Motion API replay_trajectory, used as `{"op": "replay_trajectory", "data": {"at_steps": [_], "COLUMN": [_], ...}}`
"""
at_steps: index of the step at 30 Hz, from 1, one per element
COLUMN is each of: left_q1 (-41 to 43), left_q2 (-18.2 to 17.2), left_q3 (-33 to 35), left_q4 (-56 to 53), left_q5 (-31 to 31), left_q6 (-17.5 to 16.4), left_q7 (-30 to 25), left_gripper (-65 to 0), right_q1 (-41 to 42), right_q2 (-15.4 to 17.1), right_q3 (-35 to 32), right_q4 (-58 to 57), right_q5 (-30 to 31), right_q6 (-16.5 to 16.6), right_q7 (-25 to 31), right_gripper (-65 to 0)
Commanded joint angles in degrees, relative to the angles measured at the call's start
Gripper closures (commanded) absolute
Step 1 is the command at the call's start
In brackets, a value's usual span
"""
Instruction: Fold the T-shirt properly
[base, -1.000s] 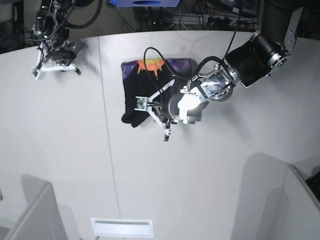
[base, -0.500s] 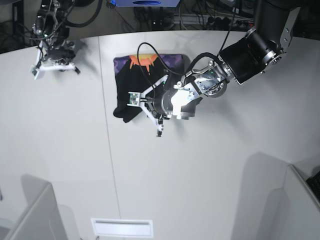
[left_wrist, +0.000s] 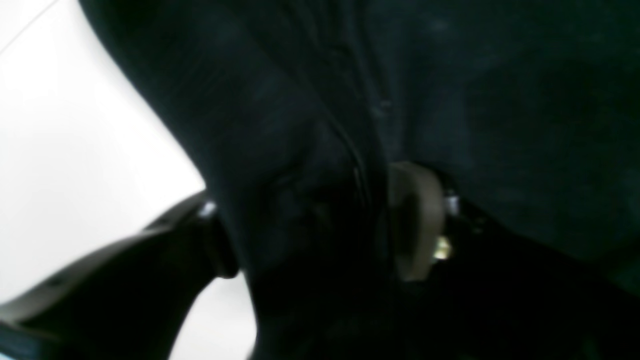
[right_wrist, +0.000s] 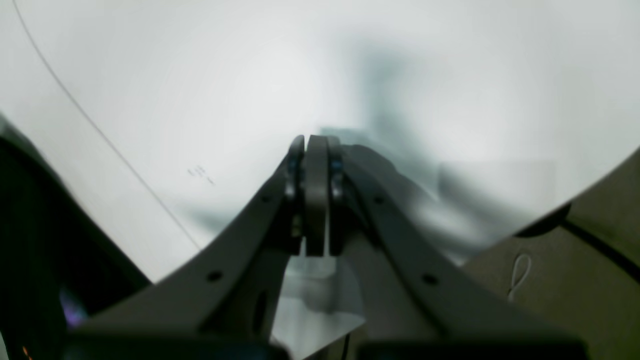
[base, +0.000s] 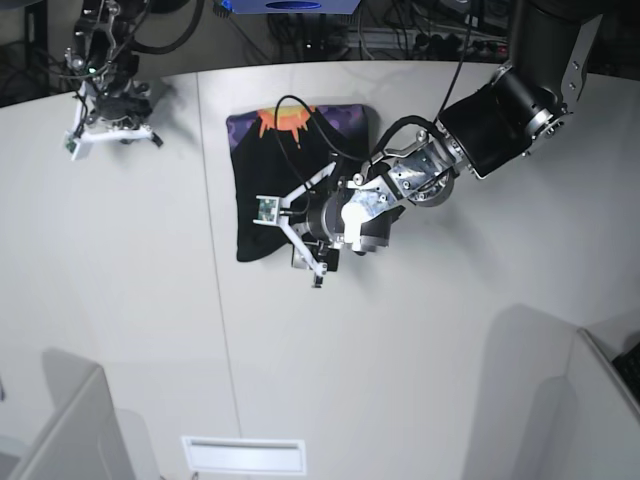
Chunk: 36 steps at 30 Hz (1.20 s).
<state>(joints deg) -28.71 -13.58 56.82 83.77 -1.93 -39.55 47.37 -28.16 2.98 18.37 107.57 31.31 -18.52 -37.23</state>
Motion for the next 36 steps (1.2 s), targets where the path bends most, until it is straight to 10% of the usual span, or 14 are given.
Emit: {"op": "replay_trajectory", "data": {"at_steps": [1, 16, 22, 26, 36], "left_q1": [-2.3, 5.5, 19.6, 27.6, 54.1], "left_q2": [0.9, 1.8, -2.9, -3.6, -8.7], "left_q3": [-0.4, -24.0, -38.4, -49.2, -63.8], "left_q4": [0.8, 22.6, 29.7, 29.9, 28.5], "left_q5": [-0.2, -0.2, -0.1, -0.7, -0.2], "left_q6": [-0.4, -0.4, -0.4, -0.4, -0.4], "left_q7": [-0.6, -0.6, -1.0, -2.1, -39.0], "left_gripper": [-43.9, -43.9, 0.0, 0.0, 0.0], "right_q1": [0.1, -2.0, -5.5, -9.0, -16.7], "right_q2": [0.5, 2.8, 3.8, 3.4, 3.2], "right_q3": [0.0, -0.1, -0.1, -3.4, -13.3], "right_q4": [1.0, 1.0, 3.9, 8.3, 7.6], "right_q5": [0.1, -0.1, -1.5, -10.3, -30.1], "right_q6": [0.7, 4.0, 12.7, 18.6, 21.2], "right_q7": [0.9, 1.2, 4.6, 7.9, 21.9], "right_gripper": [0.0, 0.0, 0.0, 0.0, 0.0]}}
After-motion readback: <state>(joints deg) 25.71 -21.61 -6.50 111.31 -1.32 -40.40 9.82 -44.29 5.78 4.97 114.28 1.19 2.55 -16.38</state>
